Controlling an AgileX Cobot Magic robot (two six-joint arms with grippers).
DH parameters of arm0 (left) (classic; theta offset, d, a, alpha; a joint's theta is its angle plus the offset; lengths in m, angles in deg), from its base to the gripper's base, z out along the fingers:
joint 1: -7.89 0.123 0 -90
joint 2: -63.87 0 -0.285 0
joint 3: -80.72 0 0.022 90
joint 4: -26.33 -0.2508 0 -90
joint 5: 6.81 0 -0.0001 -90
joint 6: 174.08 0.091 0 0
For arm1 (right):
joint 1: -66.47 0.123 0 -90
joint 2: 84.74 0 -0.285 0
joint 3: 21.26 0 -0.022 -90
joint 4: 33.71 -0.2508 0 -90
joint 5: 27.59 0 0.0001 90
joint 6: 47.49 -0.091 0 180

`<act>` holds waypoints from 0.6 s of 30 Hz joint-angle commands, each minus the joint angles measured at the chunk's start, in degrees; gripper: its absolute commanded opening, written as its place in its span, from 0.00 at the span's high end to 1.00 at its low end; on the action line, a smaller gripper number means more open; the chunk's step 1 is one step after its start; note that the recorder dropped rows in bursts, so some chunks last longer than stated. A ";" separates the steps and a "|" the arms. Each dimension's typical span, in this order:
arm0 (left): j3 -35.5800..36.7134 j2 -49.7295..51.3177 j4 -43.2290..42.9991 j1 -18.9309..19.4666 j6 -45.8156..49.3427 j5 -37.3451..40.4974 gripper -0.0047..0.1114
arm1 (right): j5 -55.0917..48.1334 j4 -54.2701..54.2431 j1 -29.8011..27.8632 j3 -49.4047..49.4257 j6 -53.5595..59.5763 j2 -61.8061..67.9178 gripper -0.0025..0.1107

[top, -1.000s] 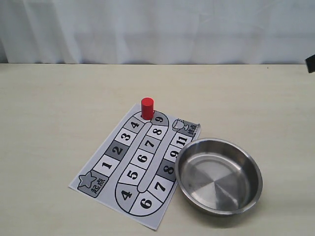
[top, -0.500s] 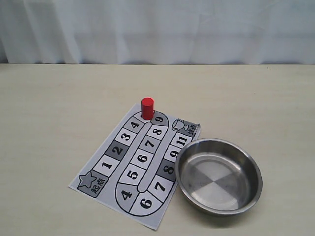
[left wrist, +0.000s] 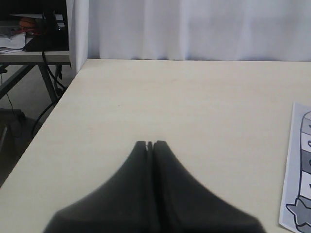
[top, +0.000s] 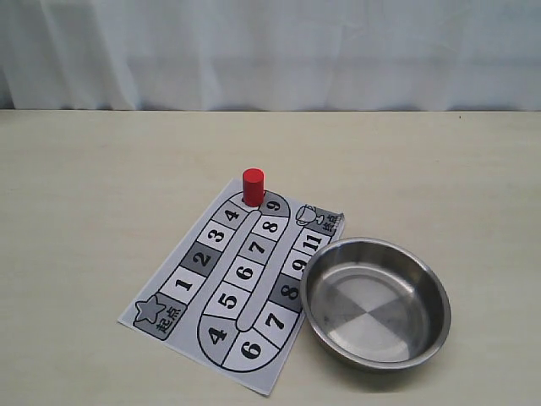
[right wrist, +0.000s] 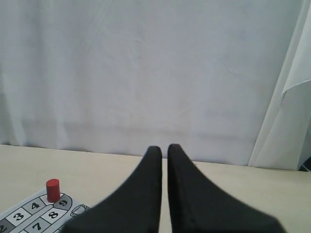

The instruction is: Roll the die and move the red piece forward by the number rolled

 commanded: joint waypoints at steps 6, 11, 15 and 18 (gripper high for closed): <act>-0.34 -0.02 -0.08 -0.47 0.01 -0.69 0.96 | 28.59 1.01 0.01 20.27 0.18 -0.08 0.94; -0.34 -0.02 -0.08 -0.47 0.01 -0.69 0.96 | 46.25 -0.17 0.01 34.02 0.05 -0.08 0.94; -0.34 -0.02 -0.08 -0.47 0.01 -0.69 0.96 | 51.86 -0.32 0.01 41.88 -0.46 -0.08 0.94; -0.34 -0.02 -0.08 -0.47 0.01 -0.69 0.96 | 55.38 -0.32 0.01 47.48 -0.34 -0.08 0.94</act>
